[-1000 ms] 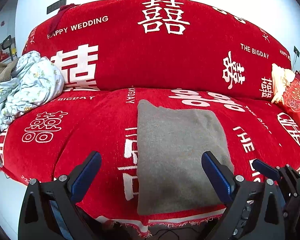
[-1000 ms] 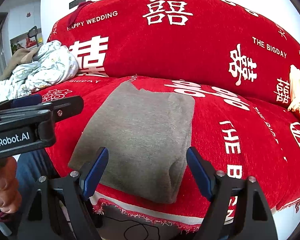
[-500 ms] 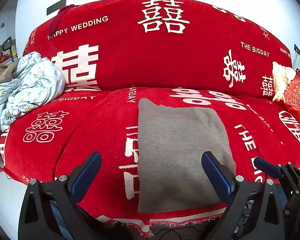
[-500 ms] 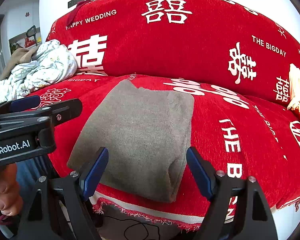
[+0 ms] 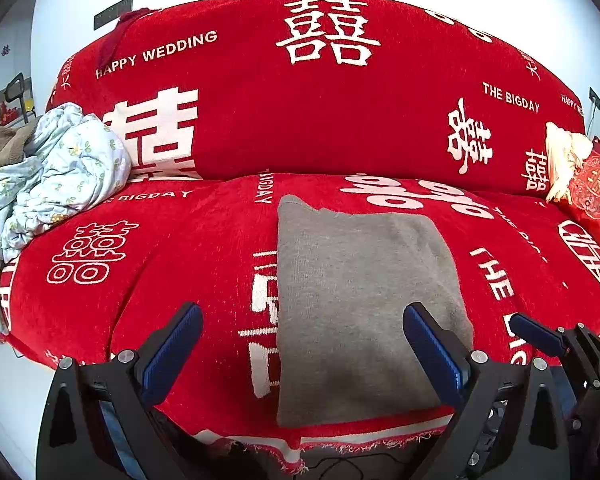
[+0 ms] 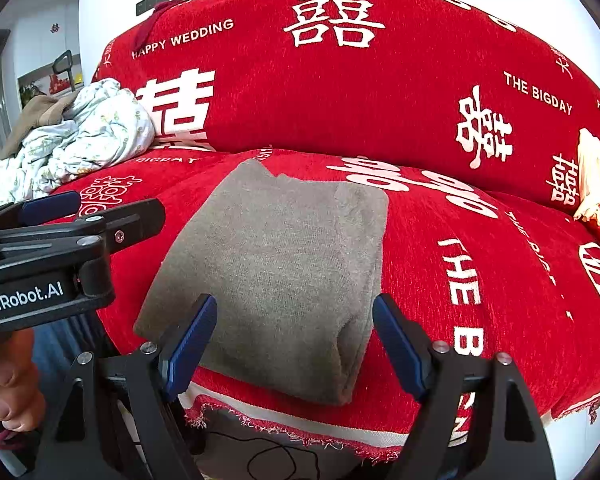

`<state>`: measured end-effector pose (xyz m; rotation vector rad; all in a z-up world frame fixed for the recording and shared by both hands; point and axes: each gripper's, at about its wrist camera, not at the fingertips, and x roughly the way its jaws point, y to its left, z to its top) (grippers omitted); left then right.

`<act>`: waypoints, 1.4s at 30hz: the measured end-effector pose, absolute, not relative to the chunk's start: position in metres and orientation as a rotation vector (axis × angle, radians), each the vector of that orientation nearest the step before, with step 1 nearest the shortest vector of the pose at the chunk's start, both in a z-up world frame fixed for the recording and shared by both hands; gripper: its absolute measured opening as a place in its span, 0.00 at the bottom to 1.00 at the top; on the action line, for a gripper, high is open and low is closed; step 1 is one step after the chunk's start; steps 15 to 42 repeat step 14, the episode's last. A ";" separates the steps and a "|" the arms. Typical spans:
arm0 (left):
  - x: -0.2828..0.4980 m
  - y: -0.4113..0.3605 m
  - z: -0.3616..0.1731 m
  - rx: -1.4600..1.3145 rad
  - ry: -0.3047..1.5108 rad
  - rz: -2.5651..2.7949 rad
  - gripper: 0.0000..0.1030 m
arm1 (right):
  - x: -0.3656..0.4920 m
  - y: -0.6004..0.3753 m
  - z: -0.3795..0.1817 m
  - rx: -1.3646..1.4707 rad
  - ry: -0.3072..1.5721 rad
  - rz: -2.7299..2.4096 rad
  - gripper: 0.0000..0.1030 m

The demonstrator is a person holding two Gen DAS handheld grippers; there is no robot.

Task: Fold small clothes

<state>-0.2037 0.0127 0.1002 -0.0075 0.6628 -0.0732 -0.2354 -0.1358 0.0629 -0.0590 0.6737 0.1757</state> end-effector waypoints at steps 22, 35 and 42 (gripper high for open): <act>-0.203 0.014 0.099 -0.001 0.675 -0.077 0.98 | -0.235 -0.137 0.063 -0.057 0.674 0.177 0.80; -0.203 0.014 0.099 -0.001 0.675 -0.077 0.98 | -0.235 -0.137 0.063 -0.057 0.674 0.177 0.80; -0.203 0.014 0.099 -0.001 0.675 -0.077 0.98 | -0.235 -0.137 0.063 -0.057 0.674 0.177 0.80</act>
